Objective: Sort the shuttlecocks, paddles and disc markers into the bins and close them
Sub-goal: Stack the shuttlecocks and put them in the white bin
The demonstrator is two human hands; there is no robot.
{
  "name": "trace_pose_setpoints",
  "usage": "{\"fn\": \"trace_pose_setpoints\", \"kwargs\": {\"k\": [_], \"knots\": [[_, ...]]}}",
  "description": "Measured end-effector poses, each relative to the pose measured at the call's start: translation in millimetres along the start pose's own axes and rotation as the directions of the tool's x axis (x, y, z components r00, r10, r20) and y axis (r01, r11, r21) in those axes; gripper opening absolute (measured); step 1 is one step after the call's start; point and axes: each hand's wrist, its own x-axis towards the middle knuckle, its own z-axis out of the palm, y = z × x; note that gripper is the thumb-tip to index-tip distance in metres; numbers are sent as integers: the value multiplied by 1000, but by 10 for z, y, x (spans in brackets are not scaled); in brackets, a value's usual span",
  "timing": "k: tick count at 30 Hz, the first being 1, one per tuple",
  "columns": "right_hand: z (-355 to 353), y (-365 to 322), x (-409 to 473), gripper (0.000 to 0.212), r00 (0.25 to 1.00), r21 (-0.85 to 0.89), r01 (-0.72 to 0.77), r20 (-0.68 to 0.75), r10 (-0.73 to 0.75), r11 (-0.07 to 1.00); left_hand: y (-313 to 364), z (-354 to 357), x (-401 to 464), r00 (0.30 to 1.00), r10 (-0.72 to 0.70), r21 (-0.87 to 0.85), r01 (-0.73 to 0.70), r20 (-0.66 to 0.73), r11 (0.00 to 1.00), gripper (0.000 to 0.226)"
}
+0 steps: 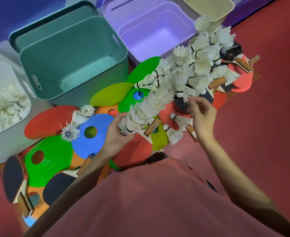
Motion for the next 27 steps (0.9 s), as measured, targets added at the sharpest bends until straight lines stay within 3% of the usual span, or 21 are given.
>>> {"fn": "trace_pose_setpoints", "kwargs": {"k": [4, 7, 11, 15, 17, 19, 21, 22, 23, 24, 27], "knots": [[-79, 481, -53, 17, 948, -256, -318, -103, 302, 913, 17, -93, -26, 1000, -14, -16, 14, 6, 1000, 57], [-111, 727, -222, 21, 890, -374, -454, -141, 434, 809, 0, -185, -40, 1000, -24, -25, 25, 17, 999, 57], [10, 855, -428, 16, 789, -171, -608, -241, 566, 775, -40, -314, -40, 999, -41, -35, 41, 22, 999, 58], [183, 931, -473, 23, 598, 2, -793, -179, 781, 609, -61, -374, -3, 999, -38, -27, 39, 28, 999, 61], [229, 939, -478, 16, 556, 61, -819, -163, 815, 571, -78, -380, 10, 999, -20, -15, 20, 26, 1000, 59], [245, 870, -491, 9, 587, 80, -792, -173, 791, 605, -90, -394, 16, 999, -11, -12, 12, 37, 1000, 59], [249, 692, -529, 2, 674, 72, -716, -187, 715, 694, -98, -417, 23, 999, -15, -11, 15, 47, 1000, 61], [237, 608, -548, 17, 727, 72, -657, -200, 657, 750, -91, -425, 24, 999, -12, -12, 13, 53, 1000, 61], [229, 492, -570, 5, 797, 53, -573, -199, 571, 818, -83, -432, 23, 998, -7, -14, 8, 58, 1000, 61], [220, 379, -588, 18, 854, 43, -478, -209, 476, 877, -73, -436, 21, 998, -2, -13, 3, 58, 1000, 61], [176, 72, -546, 20, 971, -91, -132, -213, 110, 987, -25, -447, 11, 999, 18, -5, -18, 51, 1000, 60]]}}
